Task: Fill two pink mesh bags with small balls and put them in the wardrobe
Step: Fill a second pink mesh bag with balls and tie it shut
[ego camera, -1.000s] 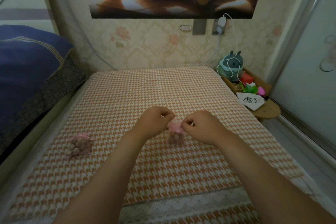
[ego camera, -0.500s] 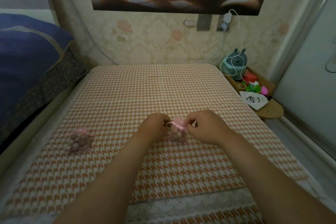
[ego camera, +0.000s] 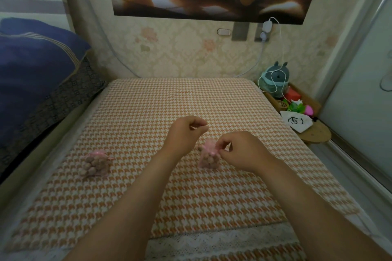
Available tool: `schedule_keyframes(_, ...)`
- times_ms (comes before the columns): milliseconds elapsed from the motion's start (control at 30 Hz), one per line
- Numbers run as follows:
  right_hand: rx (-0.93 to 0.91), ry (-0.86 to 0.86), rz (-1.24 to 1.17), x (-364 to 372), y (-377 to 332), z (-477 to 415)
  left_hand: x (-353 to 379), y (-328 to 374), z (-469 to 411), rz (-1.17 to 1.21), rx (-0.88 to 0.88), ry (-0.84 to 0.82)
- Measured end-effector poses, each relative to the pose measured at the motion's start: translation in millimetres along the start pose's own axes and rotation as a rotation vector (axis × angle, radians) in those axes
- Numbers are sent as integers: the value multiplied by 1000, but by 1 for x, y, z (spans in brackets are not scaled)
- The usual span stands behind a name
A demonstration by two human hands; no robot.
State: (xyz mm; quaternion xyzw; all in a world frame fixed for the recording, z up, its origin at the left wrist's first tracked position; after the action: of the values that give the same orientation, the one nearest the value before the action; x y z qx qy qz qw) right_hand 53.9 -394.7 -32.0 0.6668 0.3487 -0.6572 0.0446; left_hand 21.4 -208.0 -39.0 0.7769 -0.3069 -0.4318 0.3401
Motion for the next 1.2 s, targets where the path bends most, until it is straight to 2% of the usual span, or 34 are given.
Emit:
schedule_keyframes(100, 0, 0, 17, -1, 1, -1, 3, 13, 3, 76, 33, -64)
schedule_keyframes(333, 2, 16, 1, -3, 3, 0, 10, 15, 13, -84, 75, -234)
schedule_keyframes(400, -3, 11, 0, -4, 3, 0, 11, 16, 13, -50, 57, -215)
schedule_keyframes(533, -5, 10, 4, -6, 4, -1, 6, 8, 5, 74, 0, -30)
schedule_keyframes(633, 0, 10, -26, -6, 5, -1, 3, -10, 2, -59, -23, -67)
schedule_keyframes(800, 8, 3, -28, -5, 4, -2, 11, -36, 12, -302, 18, -321)
schedule_keyframes(900, 8, 3, -37, -4, 4, -2, 17, -42, 15, -334, 72, -403)
schedule_keyframes(1067, -4, 7, -32, -3, 5, -4, 17, -39, 14, -386, 76, -312)
schedule_keyframes(1200, 2, -6, -25, 0, 4, -5, 16, -45, 15, -434, 43, -325)
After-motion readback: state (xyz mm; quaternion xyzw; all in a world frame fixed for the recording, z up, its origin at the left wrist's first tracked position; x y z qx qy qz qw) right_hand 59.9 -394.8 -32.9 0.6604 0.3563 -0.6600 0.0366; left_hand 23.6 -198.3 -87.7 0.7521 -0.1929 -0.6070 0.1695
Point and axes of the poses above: each hand's wrist, its own z-axis away from the middle knuckle, its own x-axis out of the palm, y = z × x, the point moved 2 cm from there along -z, towards the middle knuckle, and after that the axes turned 8 degrees about x, right-handed, at the moved point
